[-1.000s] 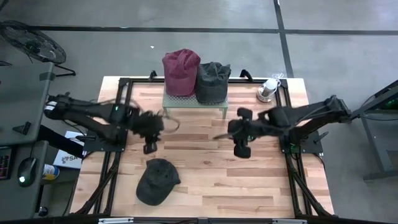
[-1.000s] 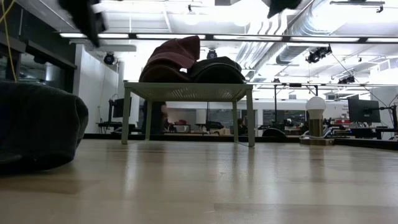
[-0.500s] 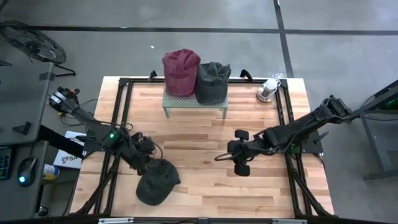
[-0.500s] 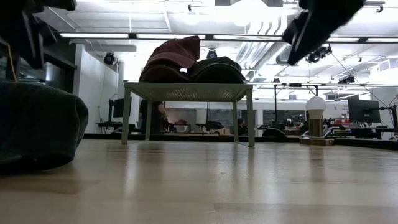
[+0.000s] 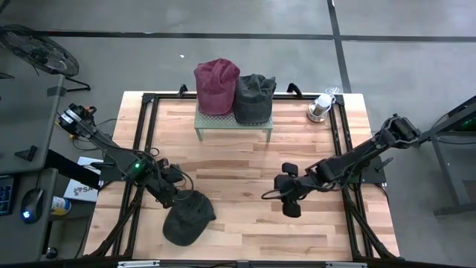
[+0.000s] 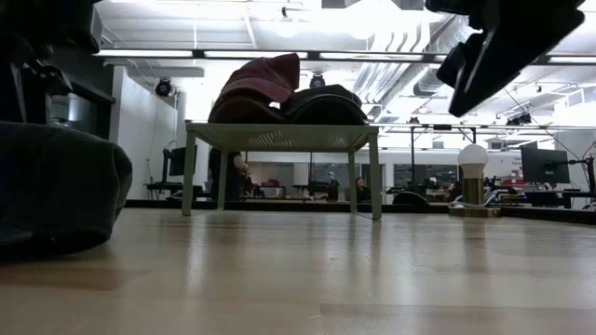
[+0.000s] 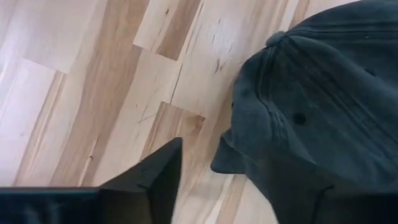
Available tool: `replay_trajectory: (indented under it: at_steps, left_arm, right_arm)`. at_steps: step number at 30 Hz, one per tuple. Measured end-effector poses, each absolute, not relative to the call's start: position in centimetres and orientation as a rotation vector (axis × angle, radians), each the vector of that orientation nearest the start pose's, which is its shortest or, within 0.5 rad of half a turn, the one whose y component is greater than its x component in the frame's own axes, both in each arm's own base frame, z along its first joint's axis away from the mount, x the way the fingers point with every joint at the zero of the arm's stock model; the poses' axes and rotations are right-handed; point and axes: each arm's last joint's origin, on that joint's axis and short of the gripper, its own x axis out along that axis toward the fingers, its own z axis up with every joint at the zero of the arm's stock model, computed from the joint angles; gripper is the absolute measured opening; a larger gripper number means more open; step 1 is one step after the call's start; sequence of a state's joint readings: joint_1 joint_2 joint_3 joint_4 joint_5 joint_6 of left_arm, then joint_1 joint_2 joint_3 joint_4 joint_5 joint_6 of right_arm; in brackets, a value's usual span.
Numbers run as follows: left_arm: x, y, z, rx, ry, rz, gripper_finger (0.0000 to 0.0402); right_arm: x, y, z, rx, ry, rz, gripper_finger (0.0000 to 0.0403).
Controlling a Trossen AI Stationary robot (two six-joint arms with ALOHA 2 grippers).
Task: Pick & Place hat
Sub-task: Stack the black caps on top of black cap on the shelf
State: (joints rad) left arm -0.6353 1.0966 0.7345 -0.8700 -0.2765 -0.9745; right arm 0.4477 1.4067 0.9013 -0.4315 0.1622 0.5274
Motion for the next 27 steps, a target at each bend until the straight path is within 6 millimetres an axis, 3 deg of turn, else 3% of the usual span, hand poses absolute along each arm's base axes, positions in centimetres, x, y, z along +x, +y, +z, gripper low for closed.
replay_trajectory:
  at_steps: [4,8,20,27]
  left_arm:
    - [15.1,-10.2,21.8,-0.335,1.128,0.226,0.0252]
    - [15.0,-10.4,21.7,-0.344,1.168,0.182,0.0276]
    - [16.4,-8.5,21.7,-0.336,1.188,0.122,0.028]
    - [16.6,-6.0,19.6,-0.422,1.254,0.073,0.028]
  right_arm:
    - [25.2,11.9,22.1,0.207,0.919,0.037,0.013]
    - [25.3,12.0,22.2,0.205,0.902,0.046,0.013]
    - [25.5,12.0,22.3,0.154,0.869,0.047,0.013]
    - [25.4,12.0,22.3,0.146,0.871,0.054,0.013]
